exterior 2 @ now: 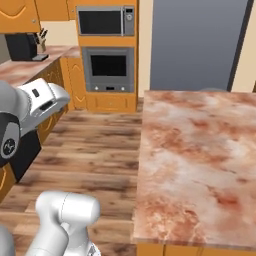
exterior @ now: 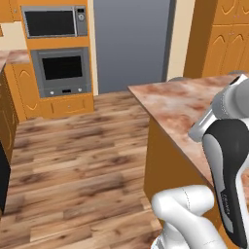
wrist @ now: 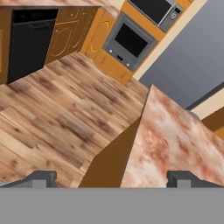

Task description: Move the bowls from the cabinet to the plates on the dining table.

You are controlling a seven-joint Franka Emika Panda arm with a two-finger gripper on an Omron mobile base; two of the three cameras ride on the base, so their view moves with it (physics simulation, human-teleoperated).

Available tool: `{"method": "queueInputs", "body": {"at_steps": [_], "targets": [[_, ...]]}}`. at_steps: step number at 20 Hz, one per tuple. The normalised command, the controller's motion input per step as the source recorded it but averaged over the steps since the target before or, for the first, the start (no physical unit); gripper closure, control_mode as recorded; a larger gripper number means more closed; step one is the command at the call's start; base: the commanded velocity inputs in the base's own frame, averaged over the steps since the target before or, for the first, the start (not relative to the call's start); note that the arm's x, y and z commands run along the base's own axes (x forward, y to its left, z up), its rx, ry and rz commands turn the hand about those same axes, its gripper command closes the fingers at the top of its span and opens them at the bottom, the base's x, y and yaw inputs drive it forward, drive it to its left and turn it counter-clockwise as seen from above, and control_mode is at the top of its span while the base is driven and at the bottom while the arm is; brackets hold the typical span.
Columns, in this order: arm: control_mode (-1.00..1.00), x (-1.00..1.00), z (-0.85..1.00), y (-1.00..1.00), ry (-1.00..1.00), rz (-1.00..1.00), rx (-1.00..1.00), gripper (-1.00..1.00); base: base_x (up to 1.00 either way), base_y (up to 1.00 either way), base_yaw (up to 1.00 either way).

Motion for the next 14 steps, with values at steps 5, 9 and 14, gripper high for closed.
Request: {"method": "queueInputs", "body": {"at_steps": [5, 9, 14], "targets": [[1.00, 0.00, 0.00, 0.00, 0.00, 0.00, 0.00, -1.00, 0.66, 0.40, -0.03], [1.00, 0.00, 0.00, 0.00, 0.00, 0.00, 0.00, -1.00, 0.72, 0.46, -0.04], [1.00, 0.00, 0.00, 0.00, 0.00, 0.00, 0.00, -1.00, 0.74, 0.47, -0.03]]}}
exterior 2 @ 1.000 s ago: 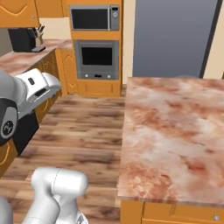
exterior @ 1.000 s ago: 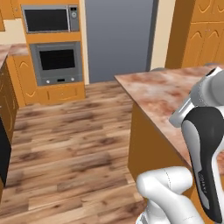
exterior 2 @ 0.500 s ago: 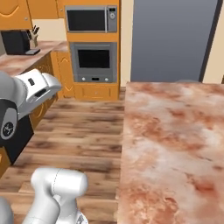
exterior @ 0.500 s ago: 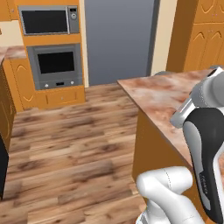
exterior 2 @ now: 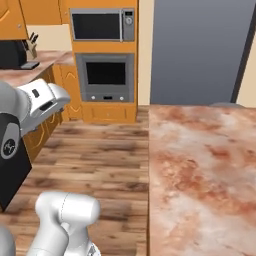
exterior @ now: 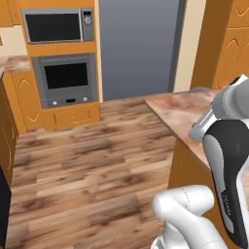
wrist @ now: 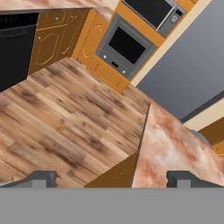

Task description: Move the bowls from the cabinet to the plates on the dining table.

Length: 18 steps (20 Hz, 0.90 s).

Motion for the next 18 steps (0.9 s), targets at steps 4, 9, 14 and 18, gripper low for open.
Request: {"method": "queueInputs", "body": {"at_steps": [4, 9, 14, 18], "targets": [[1.00, 0.00, 0.00, 0.00, 0.00, 0.00, 0.00, -1.00, 0.73, 0.45, -0.02], [1.00, 0.00, 0.00, 0.00, 0.00, 0.00, 0.00, -1.00, 0.75, 0.41, 0.00], [1.00, 0.00, 0.00, 0.00, 0.00, 0.00, 0.00, -1.00, 0.82, 0.36, 0.04], [1.00, 0.00, 0.00, 0.00, 0.00, 0.00, 0.00, -1.00, 0.84, 0.31, 0.09]]}}
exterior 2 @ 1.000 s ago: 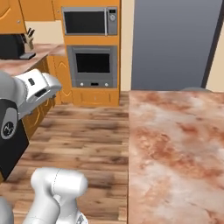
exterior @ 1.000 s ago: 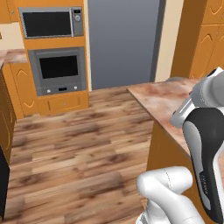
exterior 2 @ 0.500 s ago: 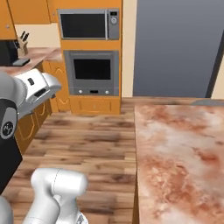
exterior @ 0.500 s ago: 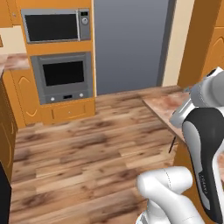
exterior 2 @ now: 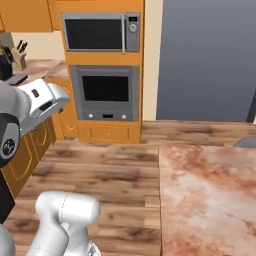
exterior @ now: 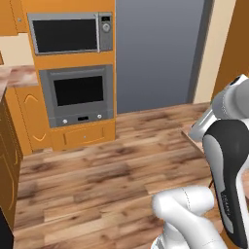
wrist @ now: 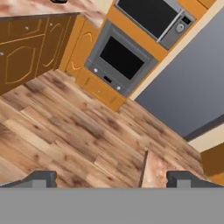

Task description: Move the bowls from the cabinet to the plates on the dining table.

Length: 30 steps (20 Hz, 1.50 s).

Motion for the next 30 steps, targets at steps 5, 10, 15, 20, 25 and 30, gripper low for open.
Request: {"method": "queueInputs", "body": {"at_steps": [5, 10, 15, 20, 25, 30], "targets": [[1.00, 0.00, 0.00, 0.00, 0.00, 0.00, 0.00, -1.00, 0.82, 0.29, 0.14], [1.00, 0.00, 0.00, 0.00, 0.00, 0.00, 0.00, -1.00, 0.73, 0.29, 0.18], [1.00, 0.00, 0.00, 0.00, 0.00, 0.00, 0.00, -1.00, 0.63, 0.30, 0.21], [1.00, 0.00, 0.00, 0.00, 0.00, 0.00, 0.00, -1.00, 0.43, 0.38, 0.25], [1.00, 0.00, 0.00, 0.00, 0.00, 0.00, 0.00, -1.00, 0.32, 0.32, 0.30], [1.00, 0.00, 0.00, 0.00, 0.00, 0.00, 0.00, -1.00, 0.39, 0.16, 0.32]]}}
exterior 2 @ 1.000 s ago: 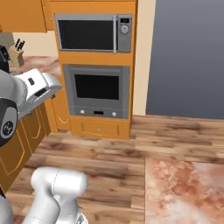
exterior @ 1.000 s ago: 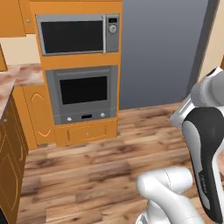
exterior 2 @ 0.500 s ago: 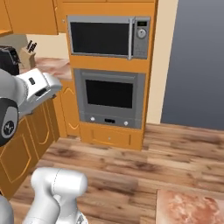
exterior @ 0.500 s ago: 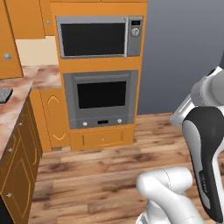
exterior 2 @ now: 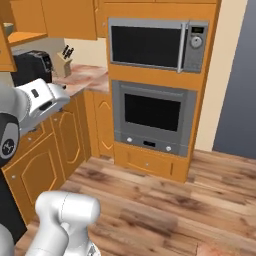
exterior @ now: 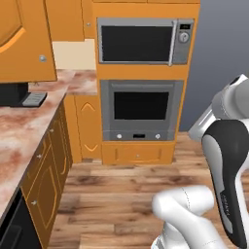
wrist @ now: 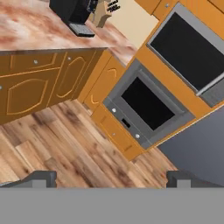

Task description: Move the bowls from the cabinet to the plates on the dining table.

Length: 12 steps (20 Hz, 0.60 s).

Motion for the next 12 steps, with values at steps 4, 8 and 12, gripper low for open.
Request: {"method": "queueInputs", "body": {"at_steps": [4, 8, 12], "targets": [[1.00, 0.00, 0.00, 0.00, 0.00, 0.00, 0.00, -1.00, 0.48, 0.12, 0.31], [1.00, 0.00, 0.00, 0.00, 0.00, 0.00, 0.00, -1.00, 0.53, 0.04, 0.30], [1.00, 0.00, 0.00, 0.00, 0.00, 0.00, 0.00, -1.00, 0.57, 0.02, 0.29]]}}
